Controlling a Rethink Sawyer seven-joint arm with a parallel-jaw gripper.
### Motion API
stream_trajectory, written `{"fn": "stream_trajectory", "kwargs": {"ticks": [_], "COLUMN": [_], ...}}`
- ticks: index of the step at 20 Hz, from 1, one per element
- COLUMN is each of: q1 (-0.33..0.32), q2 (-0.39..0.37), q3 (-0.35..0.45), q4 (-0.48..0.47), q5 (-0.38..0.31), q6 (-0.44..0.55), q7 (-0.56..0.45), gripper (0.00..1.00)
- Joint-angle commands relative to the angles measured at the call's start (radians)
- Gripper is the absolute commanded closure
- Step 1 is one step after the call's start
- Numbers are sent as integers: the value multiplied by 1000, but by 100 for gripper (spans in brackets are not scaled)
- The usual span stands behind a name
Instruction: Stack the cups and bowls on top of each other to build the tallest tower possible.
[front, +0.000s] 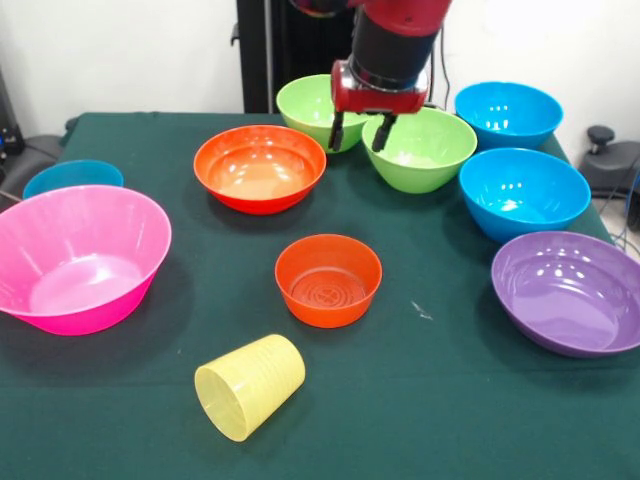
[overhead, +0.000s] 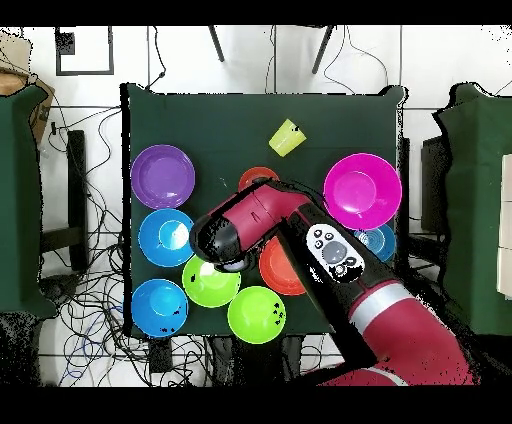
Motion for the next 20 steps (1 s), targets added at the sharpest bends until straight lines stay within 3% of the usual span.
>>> {"fn": "stream_trajectory", "kwargs": {"ticks": [1,6,13,18,20], "q1": [73,79,114,116,89], "q2": [108,124,117,-3,-39], "q3": [-115,-136,-170,-160,-125], "q4": [-110,-112,-123,-42,8], "q5": [-128,-127,-95,-32,5], "q6": [-52,-91,-76,-95,-158], "q7": [-5,-2,32,47,53], "gripper": [0,0,0,0,0]}}
